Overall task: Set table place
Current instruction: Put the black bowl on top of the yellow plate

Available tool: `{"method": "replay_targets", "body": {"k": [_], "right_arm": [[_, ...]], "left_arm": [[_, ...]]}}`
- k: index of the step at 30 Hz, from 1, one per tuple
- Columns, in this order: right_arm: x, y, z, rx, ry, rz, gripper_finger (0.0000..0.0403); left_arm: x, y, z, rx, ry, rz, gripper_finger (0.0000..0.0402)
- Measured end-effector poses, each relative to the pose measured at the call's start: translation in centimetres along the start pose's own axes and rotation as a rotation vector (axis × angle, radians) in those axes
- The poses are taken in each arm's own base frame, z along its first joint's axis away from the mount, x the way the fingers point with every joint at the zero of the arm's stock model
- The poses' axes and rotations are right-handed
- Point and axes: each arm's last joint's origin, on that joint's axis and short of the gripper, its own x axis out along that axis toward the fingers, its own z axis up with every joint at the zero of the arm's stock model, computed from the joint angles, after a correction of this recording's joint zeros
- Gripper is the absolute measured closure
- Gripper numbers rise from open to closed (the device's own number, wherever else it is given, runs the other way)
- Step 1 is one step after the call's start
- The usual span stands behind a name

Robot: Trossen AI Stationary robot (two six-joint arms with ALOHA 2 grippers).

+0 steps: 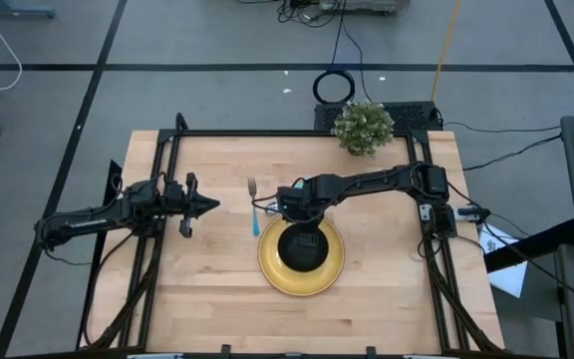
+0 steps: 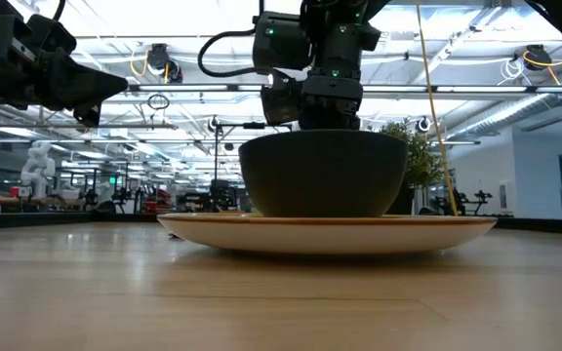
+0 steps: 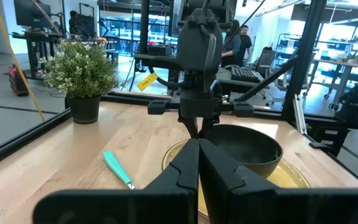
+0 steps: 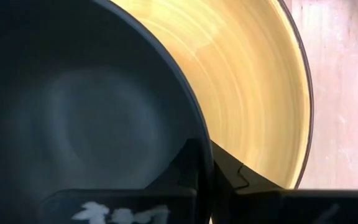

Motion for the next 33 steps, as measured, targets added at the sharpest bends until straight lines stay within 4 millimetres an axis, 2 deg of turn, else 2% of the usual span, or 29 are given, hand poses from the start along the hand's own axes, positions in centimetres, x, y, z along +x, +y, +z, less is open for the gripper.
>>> {"method": "replay_targets", "body": {"k": [27, 33], "right_arm": [[-0.01, 0.05, -0.27, 0.000, 0.028, 0.015, 0.0403], [-0.01, 0.05, -0.17, -0.001, 0.019, 0.015, 0.0393]], "left_arm": [[0.00, 0.00, 0.00, -0.001, 0.000, 0.000, 0.0385], [0.00, 0.00, 0.00, -0.001, 0.000, 0.000, 0.0385]]}}
